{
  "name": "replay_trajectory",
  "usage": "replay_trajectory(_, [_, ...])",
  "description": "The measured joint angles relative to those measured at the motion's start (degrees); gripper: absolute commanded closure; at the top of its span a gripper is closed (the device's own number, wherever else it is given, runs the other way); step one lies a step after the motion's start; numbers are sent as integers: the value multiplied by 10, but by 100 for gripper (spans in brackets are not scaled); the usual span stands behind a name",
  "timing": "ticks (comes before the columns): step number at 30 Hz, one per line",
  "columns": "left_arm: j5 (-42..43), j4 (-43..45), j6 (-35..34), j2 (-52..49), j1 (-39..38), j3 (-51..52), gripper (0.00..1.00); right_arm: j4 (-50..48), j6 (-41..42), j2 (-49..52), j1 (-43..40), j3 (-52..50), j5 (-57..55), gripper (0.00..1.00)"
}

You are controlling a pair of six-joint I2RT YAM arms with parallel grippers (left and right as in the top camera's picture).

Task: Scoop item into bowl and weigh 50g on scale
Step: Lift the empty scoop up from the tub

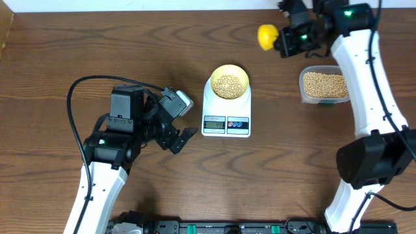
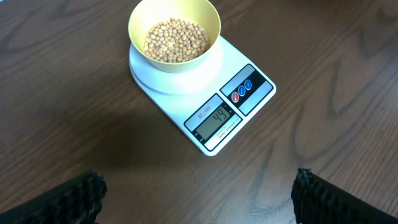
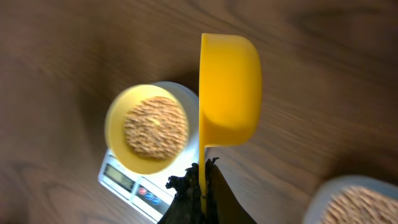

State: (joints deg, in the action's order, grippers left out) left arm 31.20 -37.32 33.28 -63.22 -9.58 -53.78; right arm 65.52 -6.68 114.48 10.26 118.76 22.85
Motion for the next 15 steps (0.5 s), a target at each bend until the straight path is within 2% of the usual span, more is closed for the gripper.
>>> replay_trajectory(15, [0,0,0,0,0,0,2,8,-11,31,100,0,-2,99])
